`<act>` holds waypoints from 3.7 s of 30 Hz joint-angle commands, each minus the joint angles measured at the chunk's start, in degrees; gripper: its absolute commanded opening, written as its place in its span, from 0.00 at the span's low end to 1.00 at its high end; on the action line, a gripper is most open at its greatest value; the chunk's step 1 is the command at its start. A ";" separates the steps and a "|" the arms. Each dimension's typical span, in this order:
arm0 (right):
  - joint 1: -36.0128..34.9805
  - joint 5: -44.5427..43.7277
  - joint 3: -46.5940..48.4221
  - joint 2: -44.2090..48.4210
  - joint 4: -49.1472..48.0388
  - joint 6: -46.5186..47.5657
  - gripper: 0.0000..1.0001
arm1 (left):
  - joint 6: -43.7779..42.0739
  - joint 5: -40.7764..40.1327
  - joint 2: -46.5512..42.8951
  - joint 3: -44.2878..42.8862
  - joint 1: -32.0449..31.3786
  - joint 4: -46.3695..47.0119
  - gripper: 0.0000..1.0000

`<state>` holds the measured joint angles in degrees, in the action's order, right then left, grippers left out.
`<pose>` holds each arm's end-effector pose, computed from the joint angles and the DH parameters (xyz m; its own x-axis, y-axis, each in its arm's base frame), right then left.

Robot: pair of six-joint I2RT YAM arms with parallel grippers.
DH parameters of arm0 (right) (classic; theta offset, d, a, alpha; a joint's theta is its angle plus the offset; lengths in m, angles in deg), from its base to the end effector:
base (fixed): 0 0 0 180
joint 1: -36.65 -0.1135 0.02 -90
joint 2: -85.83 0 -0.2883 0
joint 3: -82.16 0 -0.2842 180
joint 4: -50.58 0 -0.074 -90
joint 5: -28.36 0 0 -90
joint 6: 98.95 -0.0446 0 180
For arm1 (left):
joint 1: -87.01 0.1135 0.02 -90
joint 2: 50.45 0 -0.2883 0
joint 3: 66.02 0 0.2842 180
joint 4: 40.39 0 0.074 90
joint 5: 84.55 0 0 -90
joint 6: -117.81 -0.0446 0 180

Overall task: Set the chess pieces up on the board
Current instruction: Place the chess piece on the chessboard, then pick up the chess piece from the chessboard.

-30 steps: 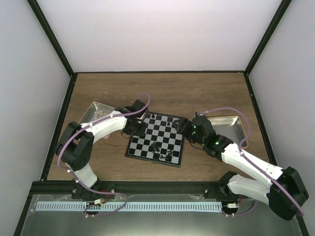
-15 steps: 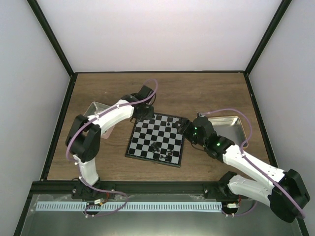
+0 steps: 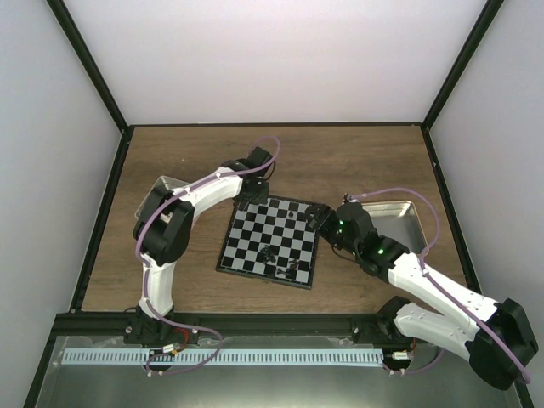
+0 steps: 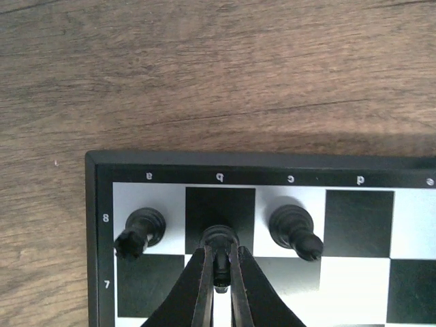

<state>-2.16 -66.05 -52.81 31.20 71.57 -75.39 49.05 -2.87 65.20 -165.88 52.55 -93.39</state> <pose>0.1855 0.1448 0.2409 -0.6840 0.6227 -0.3800 0.1343 0.6195 0.7734 0.3838 -0.2555 0.1859 -0.9036 0.1854 -0.3861 0.2031 0.9791 -0.0053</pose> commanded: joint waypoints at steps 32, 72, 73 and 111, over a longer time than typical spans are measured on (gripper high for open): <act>-0.06 6.19 6.60 -6.92 6.66 14.92 0.64 | 0.85 4.22 -14.22 1.88 0.80 4.50 0.29; -16.08 1.60 8.53 -26.45 16.23 -6.10 0.30 | -4.19 9.35 -53.25 31.75 0.88 26.41 0.54; -16.12 1.78 8.58 -26.67 15.98 -6.01 0.30 | -4.18 9.29 -53.26 31.73 0.91 26.40 0.54; -12.74 1.16 9.82 -16.95 0.63 -3.70 0.18 | 7.76 26.17 -57.93 51.58 0.72 44.93 0.60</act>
<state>-16.67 -67.05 -44.81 11.64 77.93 -78.58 52.11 16.19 10.06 -120.20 53.29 -58.66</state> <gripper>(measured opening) 0.181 0.591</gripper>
